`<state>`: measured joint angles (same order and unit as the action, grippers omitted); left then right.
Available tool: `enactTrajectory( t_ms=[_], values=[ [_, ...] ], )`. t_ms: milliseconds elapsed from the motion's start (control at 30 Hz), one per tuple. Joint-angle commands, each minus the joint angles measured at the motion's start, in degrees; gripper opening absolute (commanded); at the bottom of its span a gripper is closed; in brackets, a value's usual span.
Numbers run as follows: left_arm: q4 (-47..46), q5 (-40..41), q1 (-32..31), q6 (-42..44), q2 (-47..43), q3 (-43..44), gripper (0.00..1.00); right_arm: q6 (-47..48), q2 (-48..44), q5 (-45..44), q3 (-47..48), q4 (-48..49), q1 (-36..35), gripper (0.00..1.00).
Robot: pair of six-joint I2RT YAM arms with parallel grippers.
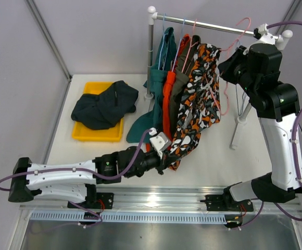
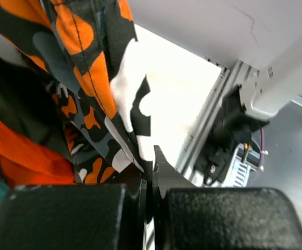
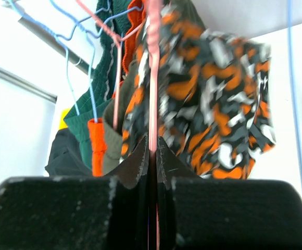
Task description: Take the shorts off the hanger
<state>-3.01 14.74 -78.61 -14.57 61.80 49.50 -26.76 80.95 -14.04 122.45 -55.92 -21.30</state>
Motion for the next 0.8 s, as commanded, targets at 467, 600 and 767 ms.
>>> enactTrajectory(
  t_ms=[467,600,767],
  values=[
    [20.7,9.9,15.0,-2.3,30.3,41.0,0.00,-14.2,-20.6,7.7,-20.6,-2.9,-8.7,0.00],
    [30.1,7.6,17.9,-5.0,37.3,51.3,0.00,-10.7,-19.1,2.2,-13.8,-10.2,-8.5,0.00],
    [24.9,4.6,15.8,-10.2,31.8,31.4,0.00,-7.5,-10.8,0.3,0.3,-13.2,-8.5,0.00]
  ],
)
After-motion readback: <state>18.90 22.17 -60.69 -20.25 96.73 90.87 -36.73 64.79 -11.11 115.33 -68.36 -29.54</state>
